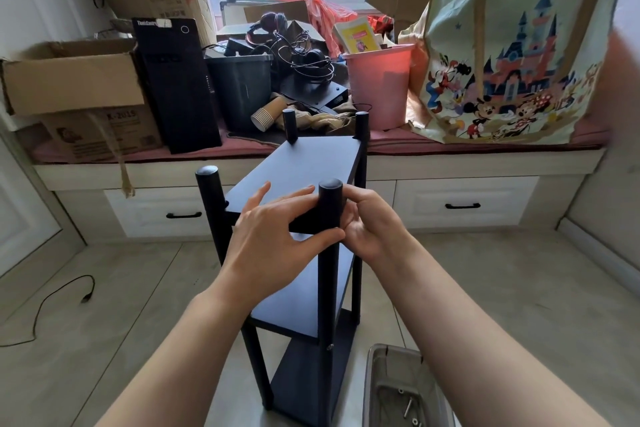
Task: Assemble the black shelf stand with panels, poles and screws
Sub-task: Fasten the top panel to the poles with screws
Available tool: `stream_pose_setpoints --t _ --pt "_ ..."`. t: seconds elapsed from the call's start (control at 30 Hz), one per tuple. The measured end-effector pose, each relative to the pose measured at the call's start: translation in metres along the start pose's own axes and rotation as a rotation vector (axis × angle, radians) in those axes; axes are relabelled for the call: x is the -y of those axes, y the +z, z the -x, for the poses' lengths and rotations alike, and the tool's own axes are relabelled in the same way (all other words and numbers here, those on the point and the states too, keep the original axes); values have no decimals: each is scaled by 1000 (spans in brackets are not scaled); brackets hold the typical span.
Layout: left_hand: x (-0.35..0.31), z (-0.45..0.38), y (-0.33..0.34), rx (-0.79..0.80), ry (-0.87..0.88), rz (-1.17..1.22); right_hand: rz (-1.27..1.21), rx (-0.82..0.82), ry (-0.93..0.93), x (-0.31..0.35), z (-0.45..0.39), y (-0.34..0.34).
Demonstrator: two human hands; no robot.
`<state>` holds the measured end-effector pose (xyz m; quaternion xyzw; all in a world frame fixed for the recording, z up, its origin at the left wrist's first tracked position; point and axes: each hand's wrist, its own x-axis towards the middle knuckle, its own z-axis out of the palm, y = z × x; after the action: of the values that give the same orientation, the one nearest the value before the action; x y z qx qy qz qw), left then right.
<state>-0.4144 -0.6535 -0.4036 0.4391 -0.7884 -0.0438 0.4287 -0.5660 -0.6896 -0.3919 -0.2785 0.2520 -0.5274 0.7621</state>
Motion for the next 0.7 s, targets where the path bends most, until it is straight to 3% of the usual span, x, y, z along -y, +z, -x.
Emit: stream_pose_setpoints --t 0.37,0.57,0.7 --pt "17 5 -14 13 -31 23 -92 9 80 -5 7 -6" --pt "11 16 -10 -59 -96 38 99 -168 112 -1 28 -40" --pt "10 17 -9 -79 -136 74 462 -258 220 1 39 -84"
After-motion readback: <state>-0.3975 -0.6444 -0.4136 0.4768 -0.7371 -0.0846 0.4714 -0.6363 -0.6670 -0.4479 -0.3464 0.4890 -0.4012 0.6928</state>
